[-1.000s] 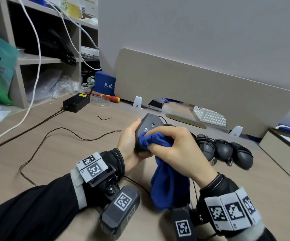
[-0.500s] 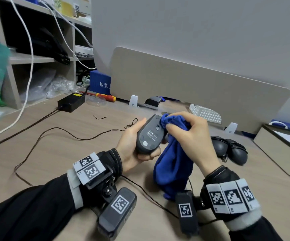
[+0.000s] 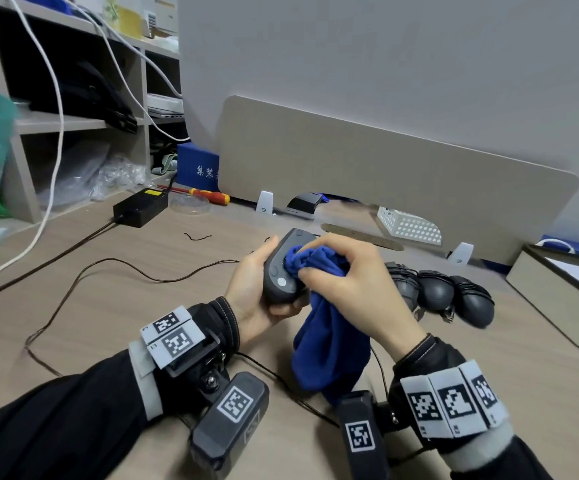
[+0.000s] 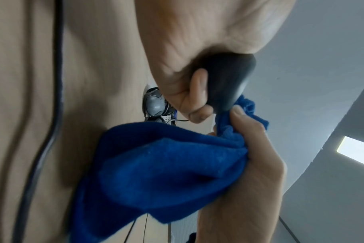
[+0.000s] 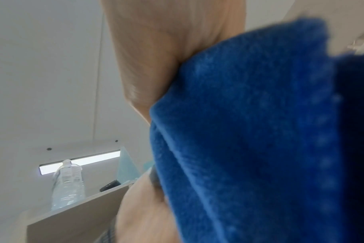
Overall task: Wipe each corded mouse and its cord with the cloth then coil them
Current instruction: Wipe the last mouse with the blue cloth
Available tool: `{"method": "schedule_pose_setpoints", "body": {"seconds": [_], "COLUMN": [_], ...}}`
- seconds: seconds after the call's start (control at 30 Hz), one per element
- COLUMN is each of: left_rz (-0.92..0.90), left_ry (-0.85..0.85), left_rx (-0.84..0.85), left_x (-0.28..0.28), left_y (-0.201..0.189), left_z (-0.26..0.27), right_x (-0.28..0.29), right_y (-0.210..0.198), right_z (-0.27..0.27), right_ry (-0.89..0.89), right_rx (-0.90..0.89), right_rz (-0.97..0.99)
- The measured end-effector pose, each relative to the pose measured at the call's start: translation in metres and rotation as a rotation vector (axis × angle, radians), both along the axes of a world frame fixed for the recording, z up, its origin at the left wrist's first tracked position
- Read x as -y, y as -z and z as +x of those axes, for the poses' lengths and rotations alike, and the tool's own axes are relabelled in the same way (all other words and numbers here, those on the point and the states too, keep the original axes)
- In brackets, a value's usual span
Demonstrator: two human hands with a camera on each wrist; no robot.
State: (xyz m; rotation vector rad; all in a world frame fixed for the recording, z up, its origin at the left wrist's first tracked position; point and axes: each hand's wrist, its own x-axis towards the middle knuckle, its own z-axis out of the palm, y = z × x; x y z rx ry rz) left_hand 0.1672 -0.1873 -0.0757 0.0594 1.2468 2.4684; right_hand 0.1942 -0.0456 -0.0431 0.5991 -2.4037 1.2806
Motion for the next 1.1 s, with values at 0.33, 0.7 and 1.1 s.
{"method": "schedule_pose_setpoints", "body": {"seconds": [0.33,0.7,1.1], "left_rz": [0.013,0.041,0.033], "left_ry": [0.004,0.023,-0.100], "left_rx": [0.005,-0.160,-0.081], "left_x": [0.005,0.017,0.021], "left_y": [-0.001,-0.005,0.004], "left_z": [-0.004,-0.011,-0.024], "right_x": [0.006,-0.017,0.013], "right_y": [-0.002,-0.054,-0.005], "right_z": [0.006,-0.039,-0.050], "right_ry": [-0.122,-0.022,-0.009], "right_rx": [0.006,0.055,0.011], "right_rz": [0.080,-0.223,0.133]}}
